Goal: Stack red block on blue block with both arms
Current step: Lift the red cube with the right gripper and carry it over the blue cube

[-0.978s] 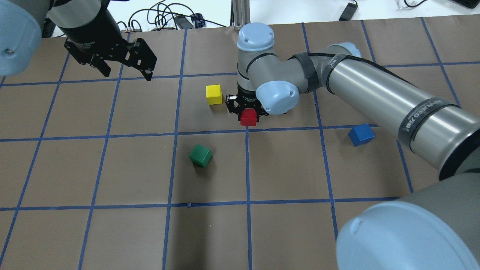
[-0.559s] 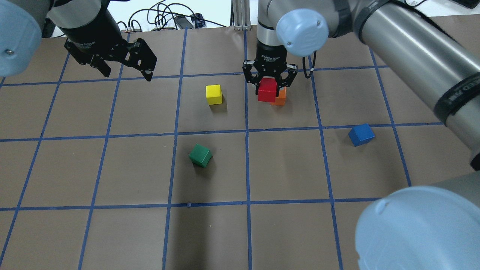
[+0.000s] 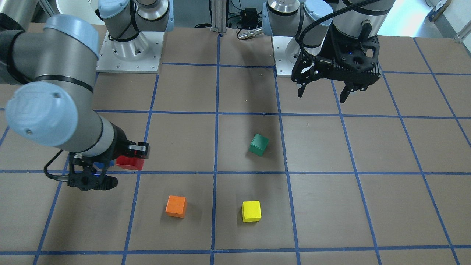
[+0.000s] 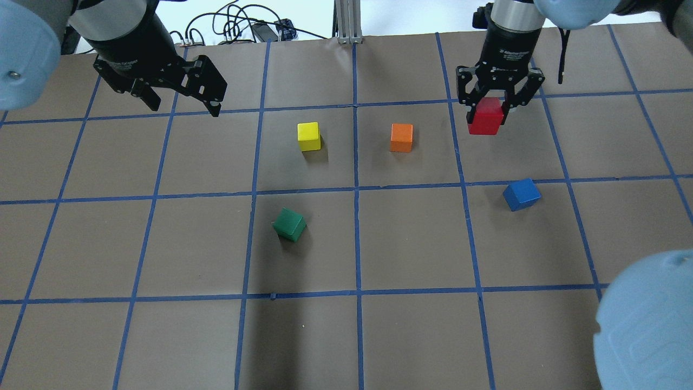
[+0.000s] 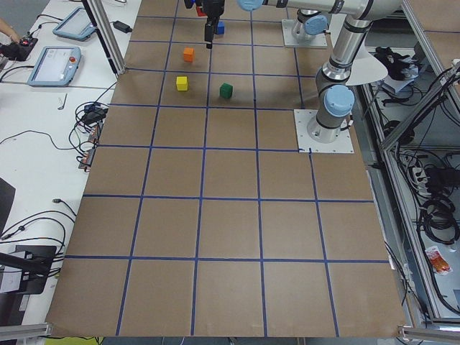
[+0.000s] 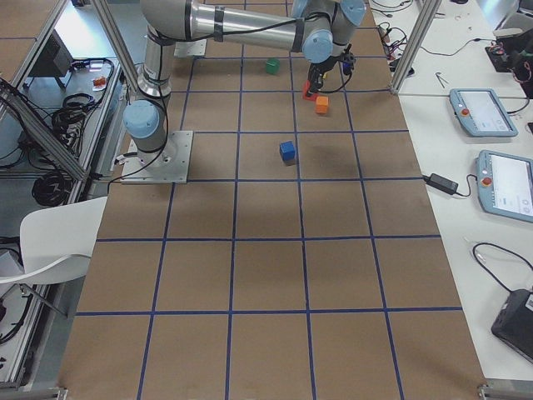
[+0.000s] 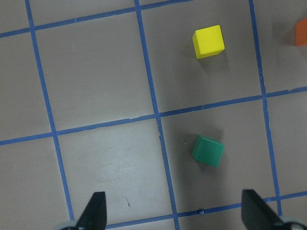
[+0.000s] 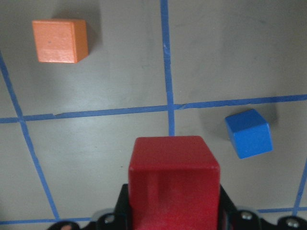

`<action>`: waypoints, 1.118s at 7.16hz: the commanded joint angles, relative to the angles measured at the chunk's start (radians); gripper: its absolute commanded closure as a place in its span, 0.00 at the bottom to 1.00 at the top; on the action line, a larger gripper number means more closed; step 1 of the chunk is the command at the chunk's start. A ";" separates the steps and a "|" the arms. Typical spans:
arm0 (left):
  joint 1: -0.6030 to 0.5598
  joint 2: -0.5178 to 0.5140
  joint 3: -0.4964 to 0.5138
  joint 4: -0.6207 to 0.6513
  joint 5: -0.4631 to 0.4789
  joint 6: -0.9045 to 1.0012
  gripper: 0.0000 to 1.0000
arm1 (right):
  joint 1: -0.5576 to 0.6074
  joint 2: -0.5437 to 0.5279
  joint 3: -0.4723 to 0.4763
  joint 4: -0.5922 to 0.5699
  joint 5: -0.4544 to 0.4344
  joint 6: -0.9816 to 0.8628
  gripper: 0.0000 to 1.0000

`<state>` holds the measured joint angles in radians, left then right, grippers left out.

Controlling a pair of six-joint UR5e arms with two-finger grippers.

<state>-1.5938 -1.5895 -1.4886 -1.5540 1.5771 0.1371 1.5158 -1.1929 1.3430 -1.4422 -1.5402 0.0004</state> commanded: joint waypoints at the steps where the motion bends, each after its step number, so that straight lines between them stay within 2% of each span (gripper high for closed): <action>1: 0.000 0.000 0.001 0.000 0.000 -0.001 0.00 | -0.086 -0.034 0.115 -0.091 -0.062 -0.145 1.00; 3: 0.000 0.000 0.001 0.000 0.000 -0.001 0.00 | -0.150 -0.071 0.226 -0.197 -0.064 -0.250 1.00; 6: 0.000 0.000 0.001 0.000 0.000 -0.001 0.00 | -0.155 -0.125 0.424 -0.471 -0.067 -0.321 1.00; 8: 0.000 -0.001 -0.001 0.000 0.000 -0.001 0.00 | -0.161 -0.134 0.465 -0.492 -0.067 -0.321 1.00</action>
<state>-1.5938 -1.5897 -1.4889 -1.5539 1.5770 0.1365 1.3589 -1.3212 1.7784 -1.9102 -1.6066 -0.3157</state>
